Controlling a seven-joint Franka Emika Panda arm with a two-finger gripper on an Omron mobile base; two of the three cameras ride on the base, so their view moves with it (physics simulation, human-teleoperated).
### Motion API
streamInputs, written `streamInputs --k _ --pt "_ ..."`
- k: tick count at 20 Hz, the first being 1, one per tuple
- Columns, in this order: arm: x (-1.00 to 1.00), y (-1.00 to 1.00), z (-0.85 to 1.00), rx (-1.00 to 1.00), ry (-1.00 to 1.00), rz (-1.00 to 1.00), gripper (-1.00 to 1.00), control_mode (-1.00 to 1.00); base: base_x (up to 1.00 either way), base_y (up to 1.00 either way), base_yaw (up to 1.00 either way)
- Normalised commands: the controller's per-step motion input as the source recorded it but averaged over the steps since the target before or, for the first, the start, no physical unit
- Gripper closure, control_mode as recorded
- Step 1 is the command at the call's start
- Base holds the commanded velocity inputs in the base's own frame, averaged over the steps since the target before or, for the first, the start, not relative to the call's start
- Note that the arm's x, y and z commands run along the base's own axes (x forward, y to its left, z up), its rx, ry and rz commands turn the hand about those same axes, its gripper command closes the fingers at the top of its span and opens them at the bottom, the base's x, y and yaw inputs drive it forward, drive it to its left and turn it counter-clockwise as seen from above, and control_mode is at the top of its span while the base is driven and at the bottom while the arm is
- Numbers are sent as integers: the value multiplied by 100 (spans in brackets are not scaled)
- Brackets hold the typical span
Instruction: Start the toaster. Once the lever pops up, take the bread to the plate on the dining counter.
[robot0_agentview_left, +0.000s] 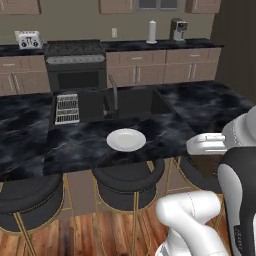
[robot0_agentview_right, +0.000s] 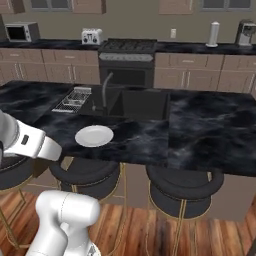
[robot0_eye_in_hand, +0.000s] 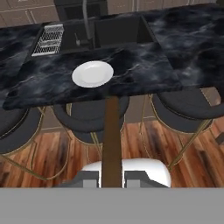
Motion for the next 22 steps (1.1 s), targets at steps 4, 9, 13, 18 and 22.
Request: streamInputs --k 4,9,13,18,22 --pt "0 0 0 0 0 0 100 100 52 -30 14" --pt "0 0 0 0 0 0 100 100 47 -13 13" --pt "0 0 0 0 0 0 100 100 29 0 7" --pt "0 0 0 0 0 0 100 100 30 0 4" --pt "12 0 0 0 0 1 100 -100 27 0 2"
